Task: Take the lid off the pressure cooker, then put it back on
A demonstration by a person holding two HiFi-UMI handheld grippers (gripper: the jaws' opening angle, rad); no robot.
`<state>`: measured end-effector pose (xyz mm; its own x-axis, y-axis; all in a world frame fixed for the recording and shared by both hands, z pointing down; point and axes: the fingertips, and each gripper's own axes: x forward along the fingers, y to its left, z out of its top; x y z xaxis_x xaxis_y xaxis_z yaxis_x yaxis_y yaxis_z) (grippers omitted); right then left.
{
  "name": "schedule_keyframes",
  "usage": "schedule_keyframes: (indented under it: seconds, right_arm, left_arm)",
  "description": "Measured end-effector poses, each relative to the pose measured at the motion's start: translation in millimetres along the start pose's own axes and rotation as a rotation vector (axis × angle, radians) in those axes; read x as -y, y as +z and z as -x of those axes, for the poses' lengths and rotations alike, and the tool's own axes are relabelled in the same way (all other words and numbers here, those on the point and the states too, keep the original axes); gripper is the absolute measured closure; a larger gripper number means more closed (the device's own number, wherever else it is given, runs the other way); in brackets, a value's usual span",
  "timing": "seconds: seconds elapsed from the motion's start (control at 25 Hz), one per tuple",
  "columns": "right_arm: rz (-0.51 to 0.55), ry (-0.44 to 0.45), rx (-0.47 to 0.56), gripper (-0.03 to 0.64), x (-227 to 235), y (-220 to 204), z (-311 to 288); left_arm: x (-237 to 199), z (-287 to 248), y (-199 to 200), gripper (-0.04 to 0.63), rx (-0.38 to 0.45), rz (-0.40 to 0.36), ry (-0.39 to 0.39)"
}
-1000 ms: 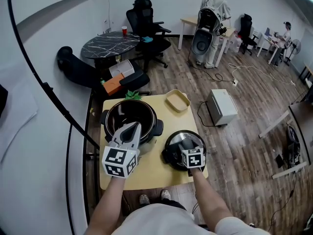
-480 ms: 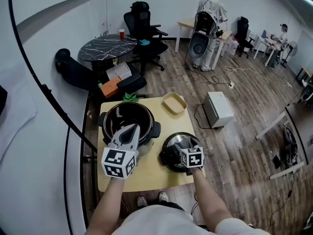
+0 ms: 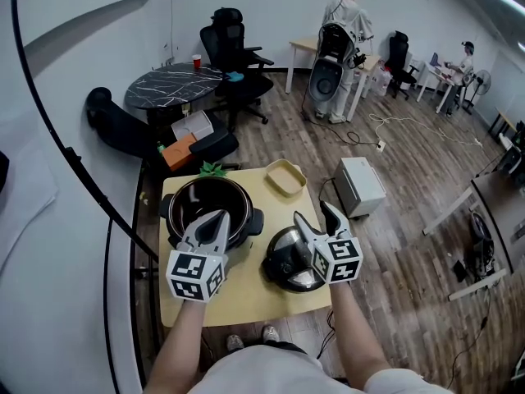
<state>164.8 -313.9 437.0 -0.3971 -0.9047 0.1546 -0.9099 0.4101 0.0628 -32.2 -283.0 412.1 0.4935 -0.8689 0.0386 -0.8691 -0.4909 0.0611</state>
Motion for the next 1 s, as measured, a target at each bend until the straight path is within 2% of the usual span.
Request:
schedule_keyframes:
  seconds: [0.32, 0.56, 1.0]
  right_arm:
    - [0.032, 0.030, 0.197, 0.472, -12, 75, 23]
    - [0.021, 0.033, 0.231, 0.613, -12, 86, 28]
    - [0.005, 0.042, 0.203, 0.617, -12, 76, 19]
  left_arm:
    - [0, 3, 12, 0.581, 0.029, 0.003, -0.003]
    - [-1, 7, 17, 0.581, 0.043, 0.004, 0.001]
    - [-6, 7, 20, 0.581, 0.043, -0.006, 0.011]
